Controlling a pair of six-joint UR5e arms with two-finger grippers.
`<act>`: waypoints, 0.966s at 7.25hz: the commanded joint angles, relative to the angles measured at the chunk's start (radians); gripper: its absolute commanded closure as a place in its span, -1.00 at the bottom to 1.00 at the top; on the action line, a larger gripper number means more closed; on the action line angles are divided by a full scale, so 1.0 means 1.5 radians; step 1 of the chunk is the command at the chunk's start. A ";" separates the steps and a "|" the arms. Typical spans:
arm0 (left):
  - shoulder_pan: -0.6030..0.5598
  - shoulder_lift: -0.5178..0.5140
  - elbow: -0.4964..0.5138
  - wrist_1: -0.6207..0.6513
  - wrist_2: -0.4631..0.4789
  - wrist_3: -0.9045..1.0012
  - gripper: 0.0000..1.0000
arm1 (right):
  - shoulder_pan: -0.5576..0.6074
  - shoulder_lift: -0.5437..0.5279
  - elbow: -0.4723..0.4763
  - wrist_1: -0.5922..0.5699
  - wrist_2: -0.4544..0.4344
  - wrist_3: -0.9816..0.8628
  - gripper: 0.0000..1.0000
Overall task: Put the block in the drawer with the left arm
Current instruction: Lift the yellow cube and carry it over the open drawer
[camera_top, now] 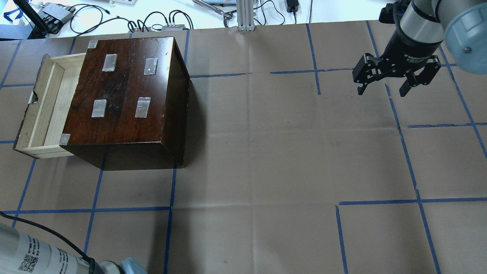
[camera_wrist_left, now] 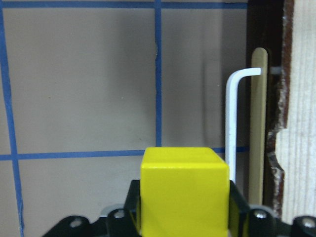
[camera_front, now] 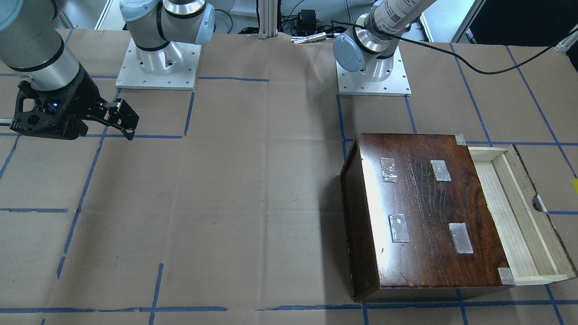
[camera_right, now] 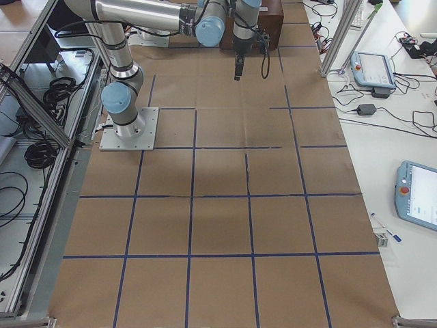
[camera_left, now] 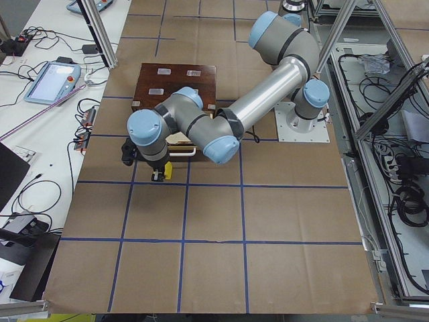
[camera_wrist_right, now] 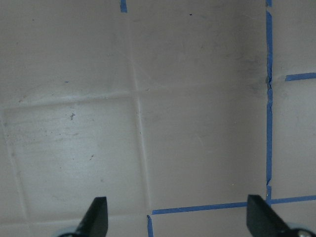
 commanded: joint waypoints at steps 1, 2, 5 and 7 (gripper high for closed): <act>-0.056 0.076 -0.124 0.097 0.000 -0.099 0.31 | 0.000 0.000 0.001 -0.001 0.000 0.000 -1.00; -0.082 0.092 -0.153 0.109 -0.001 -0.145 0.31 | 0.000 0.000 0.000 -0.001 0.000 0.000 -1.00; -0.122 0.097 -0.174 0.120 -0.001 -0.238 0.31 | 0.000 0.000 0.000 0.000 0.000 0.000 -1.00; -0.140 0.098 -0.203 0.121 0.000 -0.242 0.31 | 0.000 0.000 0.000 -0.001 0.000 0.000 -1.00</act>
